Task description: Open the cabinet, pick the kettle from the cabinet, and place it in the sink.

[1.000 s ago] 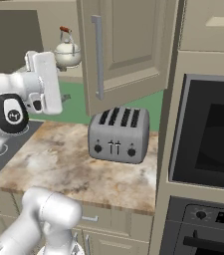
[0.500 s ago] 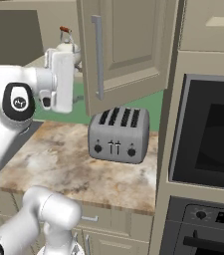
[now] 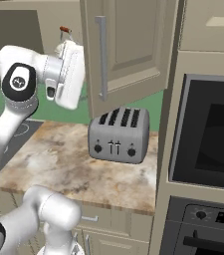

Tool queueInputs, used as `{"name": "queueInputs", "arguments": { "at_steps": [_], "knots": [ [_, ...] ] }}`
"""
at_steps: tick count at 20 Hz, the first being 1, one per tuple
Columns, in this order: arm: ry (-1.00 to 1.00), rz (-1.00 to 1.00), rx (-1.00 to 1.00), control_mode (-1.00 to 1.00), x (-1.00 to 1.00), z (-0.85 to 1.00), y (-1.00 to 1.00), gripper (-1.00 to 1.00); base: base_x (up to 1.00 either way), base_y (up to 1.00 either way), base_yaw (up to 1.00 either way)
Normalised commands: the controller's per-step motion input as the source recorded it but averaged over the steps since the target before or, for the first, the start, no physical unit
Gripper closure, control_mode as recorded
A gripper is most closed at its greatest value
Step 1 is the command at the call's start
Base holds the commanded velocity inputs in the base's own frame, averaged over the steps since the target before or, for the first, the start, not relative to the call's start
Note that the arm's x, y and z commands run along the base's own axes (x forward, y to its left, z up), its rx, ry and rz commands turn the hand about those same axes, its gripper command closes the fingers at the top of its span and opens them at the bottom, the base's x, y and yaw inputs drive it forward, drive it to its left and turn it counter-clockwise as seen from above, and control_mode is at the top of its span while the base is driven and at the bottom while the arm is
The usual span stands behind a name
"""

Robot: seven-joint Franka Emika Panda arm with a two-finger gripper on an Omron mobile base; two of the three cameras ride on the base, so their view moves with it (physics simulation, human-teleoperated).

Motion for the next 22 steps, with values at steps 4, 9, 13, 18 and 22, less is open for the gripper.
{"name": "queueInputs", "arguments": {
  "at_steps": [4,9,13,18,22],
  "knots": [
    [0.00,-0.33,0.14,-1.00,-0.31,0.00,-0.34,-1.00,0.00,0.00,0.00],
    [0.00,-0.28,0.14,-1.00,-0.27,0.00,-0.44,-1.00,0.00,0.00,0.00],
    [0.00,-0.13,0.08,-1.00,-0.17,-0.03,-0.49,-1.00,0.00,0.00,0.00],
    [-0.06,0.00,0.00,-1.00,-0.16,-0.08,-0.43,-1.00,0.00,0.00,0.00],
    [-0.14,0.01,0.00,-1.00,-0.17,-0.27,-0.36,-1.00,0.00,0.00,0.00]
  ]
}}
